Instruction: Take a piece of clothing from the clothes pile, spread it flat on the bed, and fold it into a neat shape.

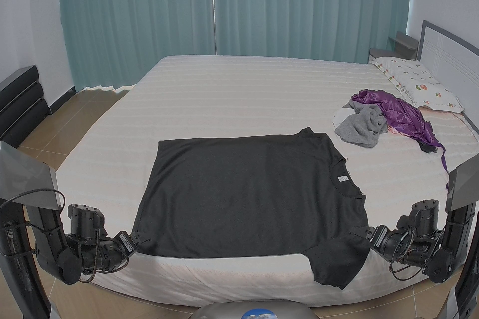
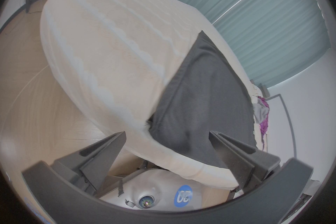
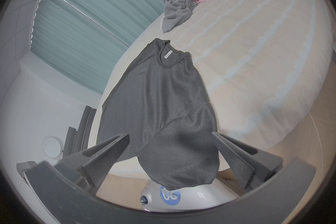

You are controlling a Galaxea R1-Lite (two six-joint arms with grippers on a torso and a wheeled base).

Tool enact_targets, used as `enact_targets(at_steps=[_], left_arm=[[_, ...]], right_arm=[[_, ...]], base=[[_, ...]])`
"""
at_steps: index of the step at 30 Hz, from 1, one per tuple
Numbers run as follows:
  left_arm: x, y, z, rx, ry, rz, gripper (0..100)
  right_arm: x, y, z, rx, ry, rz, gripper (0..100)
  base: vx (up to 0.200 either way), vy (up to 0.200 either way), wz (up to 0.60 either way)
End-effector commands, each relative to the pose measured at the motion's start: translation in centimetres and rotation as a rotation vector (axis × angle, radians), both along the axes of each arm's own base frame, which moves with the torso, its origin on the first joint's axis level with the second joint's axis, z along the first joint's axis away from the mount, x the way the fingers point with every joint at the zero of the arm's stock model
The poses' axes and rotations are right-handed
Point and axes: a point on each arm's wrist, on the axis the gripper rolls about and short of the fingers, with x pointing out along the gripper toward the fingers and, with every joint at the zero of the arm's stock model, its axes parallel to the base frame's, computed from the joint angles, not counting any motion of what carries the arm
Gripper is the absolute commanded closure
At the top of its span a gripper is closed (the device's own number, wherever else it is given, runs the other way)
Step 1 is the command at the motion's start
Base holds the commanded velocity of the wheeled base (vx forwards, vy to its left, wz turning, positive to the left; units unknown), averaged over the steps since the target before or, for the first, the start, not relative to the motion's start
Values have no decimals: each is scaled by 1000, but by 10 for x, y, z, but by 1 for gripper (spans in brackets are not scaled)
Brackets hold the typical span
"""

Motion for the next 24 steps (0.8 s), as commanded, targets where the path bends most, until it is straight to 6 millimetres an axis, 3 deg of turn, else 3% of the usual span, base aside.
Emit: enact_targets(at_steps=[1, 7, 24], left_arm=[[5, 2, 2, -40, -32, -21, 0], [18, 2, 2, -58, -61, -42, 0], [19, 0, -4, -12, -60, -84, 0]], right_arm=[[-4, -1, -1, -3, 17, 1, 0], [-4, 0, -1, -2, 16, 2, 0], [-3, 0, 1, 19, 5, -14, 0]], base=[[0, 0, 0], [0, 0, 0], [0, 0, 0]])
